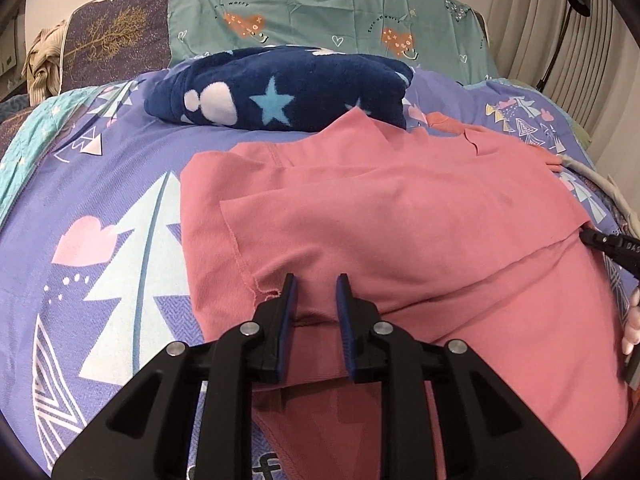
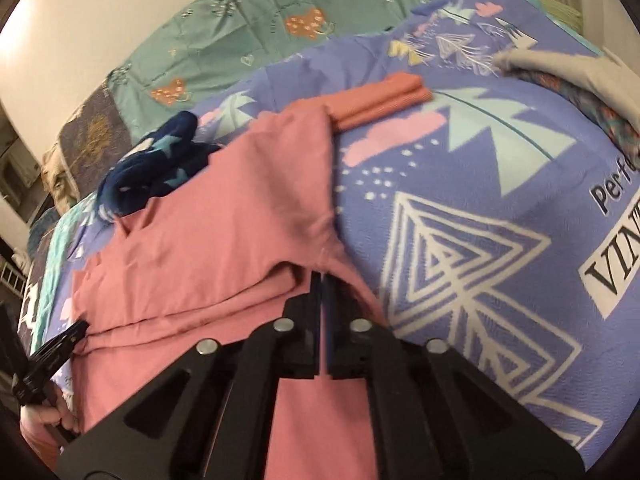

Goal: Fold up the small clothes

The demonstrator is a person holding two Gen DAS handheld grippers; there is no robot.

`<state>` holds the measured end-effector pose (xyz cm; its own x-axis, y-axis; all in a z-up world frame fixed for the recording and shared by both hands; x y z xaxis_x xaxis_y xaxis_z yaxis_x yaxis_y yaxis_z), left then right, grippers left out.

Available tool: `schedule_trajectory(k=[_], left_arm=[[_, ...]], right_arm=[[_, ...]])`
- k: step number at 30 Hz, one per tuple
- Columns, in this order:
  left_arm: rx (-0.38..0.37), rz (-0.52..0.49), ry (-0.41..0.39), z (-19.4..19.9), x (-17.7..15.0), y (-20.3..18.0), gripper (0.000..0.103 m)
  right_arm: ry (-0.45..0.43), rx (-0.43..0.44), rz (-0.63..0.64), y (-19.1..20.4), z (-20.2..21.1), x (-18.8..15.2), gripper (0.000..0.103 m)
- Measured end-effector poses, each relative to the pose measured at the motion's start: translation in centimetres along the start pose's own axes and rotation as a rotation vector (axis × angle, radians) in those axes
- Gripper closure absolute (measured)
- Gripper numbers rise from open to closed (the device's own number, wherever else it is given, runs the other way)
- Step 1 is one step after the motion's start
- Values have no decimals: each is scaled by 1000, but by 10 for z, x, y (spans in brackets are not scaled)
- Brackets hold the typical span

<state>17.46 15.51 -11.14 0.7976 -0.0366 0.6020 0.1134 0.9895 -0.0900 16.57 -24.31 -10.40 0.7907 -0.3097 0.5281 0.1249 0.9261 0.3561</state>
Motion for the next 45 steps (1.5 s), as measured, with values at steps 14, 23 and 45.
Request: schedule_trajectory(k=[14, 23, 45], left_arm=[[43, -42, 13, 11, -3, 6, 95], [112, -2, -32, 39, 9, 21, 101], [-4, -39, 15, -5, 1, -19, 76]], right_arm=[[13, 99, -21, -6, -18, -4, 89], [7, 113, -27, -9, -18, -5, 89], [36, -2, 114, 13, -45, 18, 93]])
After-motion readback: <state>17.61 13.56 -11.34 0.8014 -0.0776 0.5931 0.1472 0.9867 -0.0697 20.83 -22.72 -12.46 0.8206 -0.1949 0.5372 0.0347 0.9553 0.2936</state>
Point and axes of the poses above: each gripper's, at about its wrist camera, not at the fingertips, and z roughly against the way its jaws point, y to its left, x to its top, the point moved 1 cm from there along -z, roughly the way its jaws point, and after that the axes turned 4 degrees about y, right-handed, at the moved point
